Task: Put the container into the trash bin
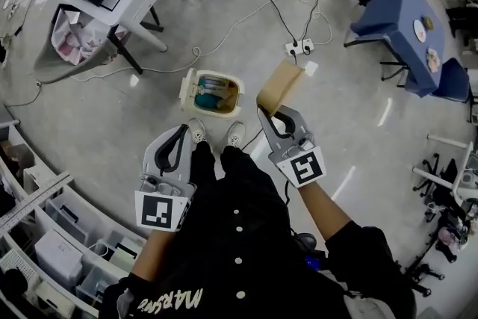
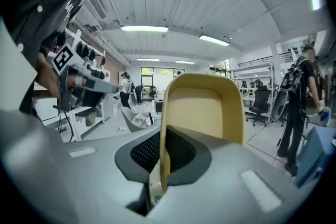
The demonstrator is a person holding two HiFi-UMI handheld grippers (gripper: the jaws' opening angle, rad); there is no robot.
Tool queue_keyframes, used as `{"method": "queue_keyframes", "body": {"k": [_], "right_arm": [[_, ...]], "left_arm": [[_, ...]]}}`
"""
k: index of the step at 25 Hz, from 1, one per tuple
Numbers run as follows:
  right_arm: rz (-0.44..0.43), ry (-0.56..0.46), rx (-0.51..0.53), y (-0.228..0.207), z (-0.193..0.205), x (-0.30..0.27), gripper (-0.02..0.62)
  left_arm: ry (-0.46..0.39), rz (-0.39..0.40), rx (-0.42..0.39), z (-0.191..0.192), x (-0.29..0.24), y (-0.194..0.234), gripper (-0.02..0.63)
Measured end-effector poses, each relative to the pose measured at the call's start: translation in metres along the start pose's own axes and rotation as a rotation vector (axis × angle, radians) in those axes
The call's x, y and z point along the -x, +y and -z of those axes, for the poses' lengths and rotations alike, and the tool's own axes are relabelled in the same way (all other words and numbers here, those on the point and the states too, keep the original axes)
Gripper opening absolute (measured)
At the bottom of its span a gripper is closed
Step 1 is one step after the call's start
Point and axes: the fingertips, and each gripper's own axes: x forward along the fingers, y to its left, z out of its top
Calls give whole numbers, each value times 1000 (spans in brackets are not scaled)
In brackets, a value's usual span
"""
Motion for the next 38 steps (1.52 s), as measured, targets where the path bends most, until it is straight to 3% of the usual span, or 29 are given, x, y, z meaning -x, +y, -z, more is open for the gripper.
{"method": "queue_keyframes", "body": {"k": [6,11,18,30,38], "right_arm": [[-110,191,85,24,82,-29,23],[-160,266,80,38,137,-56,23],[-292,369,44,63,212,-87,23],[-490,535,129,96,335,-134,23],[-611,648,186,103,410,-152,23]], "left_arm": [[53,10,48,34,-2,-2,3],[116,2,74,54,-3,5,3],[181,-48,127,90,-4,18,3],[258,-90,238,153,-16,20,3],[292,-94,270,192,-25,23,3]]}}
